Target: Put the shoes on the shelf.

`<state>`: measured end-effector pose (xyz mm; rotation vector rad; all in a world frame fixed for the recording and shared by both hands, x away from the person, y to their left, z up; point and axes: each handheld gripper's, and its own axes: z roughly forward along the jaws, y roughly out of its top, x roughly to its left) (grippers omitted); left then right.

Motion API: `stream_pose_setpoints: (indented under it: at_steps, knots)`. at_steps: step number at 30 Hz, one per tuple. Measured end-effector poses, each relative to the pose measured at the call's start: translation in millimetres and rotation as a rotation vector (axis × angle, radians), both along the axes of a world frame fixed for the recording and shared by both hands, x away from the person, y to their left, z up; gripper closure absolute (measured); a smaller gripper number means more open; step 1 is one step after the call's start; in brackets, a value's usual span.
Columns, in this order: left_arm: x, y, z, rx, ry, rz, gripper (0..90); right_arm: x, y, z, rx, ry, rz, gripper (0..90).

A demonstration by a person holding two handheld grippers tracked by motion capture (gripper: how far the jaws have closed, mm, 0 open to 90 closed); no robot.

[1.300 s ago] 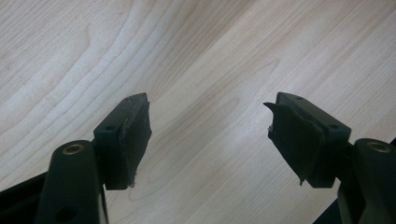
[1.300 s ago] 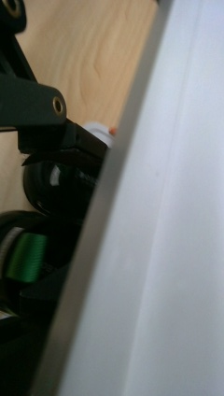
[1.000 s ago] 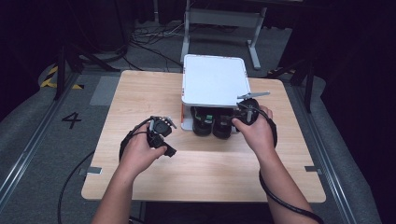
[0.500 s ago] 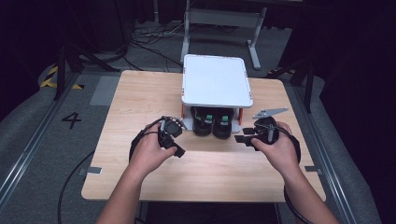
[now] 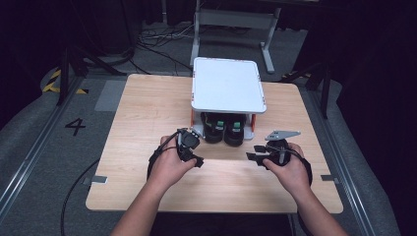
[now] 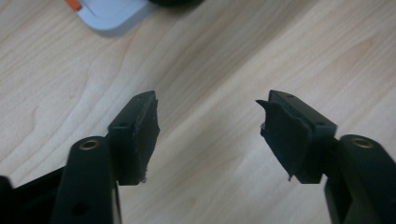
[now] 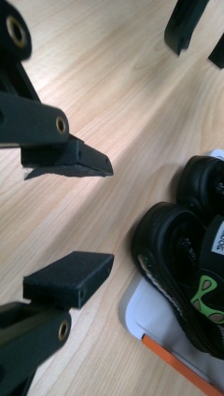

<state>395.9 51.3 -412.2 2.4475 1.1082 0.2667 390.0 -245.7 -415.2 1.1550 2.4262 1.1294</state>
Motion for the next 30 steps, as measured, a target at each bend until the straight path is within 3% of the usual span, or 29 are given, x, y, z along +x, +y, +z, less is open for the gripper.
stream_pose_setpoints:
  at_steps: [3, 5, 7, 11, 12, 16, 19, 22, 25, 30]
  knots:
    - [1.7, -2.8, -4.0, -0.002, -0.012, 0.003, 46.1, 0.8, 3.7, -2.9, 0.012, -0.001, -0.013, 59.7]
    - [4.8, -6.3, -6.9, -0.019, -0.01, 0.027, 48.1, 3.0, 7.1, -6.3, 0.0, -0.012, -0.023, 60.9]
    - [10.8, -13.1, -8.5, -0.057, -0.034, 0.048, 52.9, 8.9, 10.8, -11.8, -0.004, -0.016, -0.031, 61.8]
    - [17.2, -21.9, -11.7, -0.097, -0.075, 0.074, 53.8, 18.9, 16.5, -19.6, 0.008, -0.013, -0.052, 66.0]
    - [22.3, -27.5, -16.0, -0.126, -0.091, 0.09, 52.3, 20.8, 18.6, -21.9, 0.011, -0.01, -0.058, 67.5]
    - [31.6, -36.1, -25.9, -0.159, -0.12, 0.107, 50.8, 27.5, 27.1, -30.2, 0.008, -0.001, -0.062, 71.5]
    - [37.2, -40.4, -30.6, -0.177, -0.111, 0.103, 53.0, 32.4, 30.7, -33.6, 0.018, 0.004, -0.072, 71.4]
    - [39.7, -43.5, -27.7, -0.163, -0.092, 0.099, 52.1, 37.2, 33.4, -36.4, 0.0, -0.019, -0.099, 69.3]
    - [41.6, -47.5, -26.5, -0.137, -0.085, 0.094, 51.2, 41.0, 34.3, -35.8, -0.005, -0.01, -0.103, 71.6]
    - [51.7, -51.1, -31.0, -0.158, -0.117, 0.1, 52.1, 52.5, 34.4, -38.2, -0.053, -0.071, -0.113, 71.1]
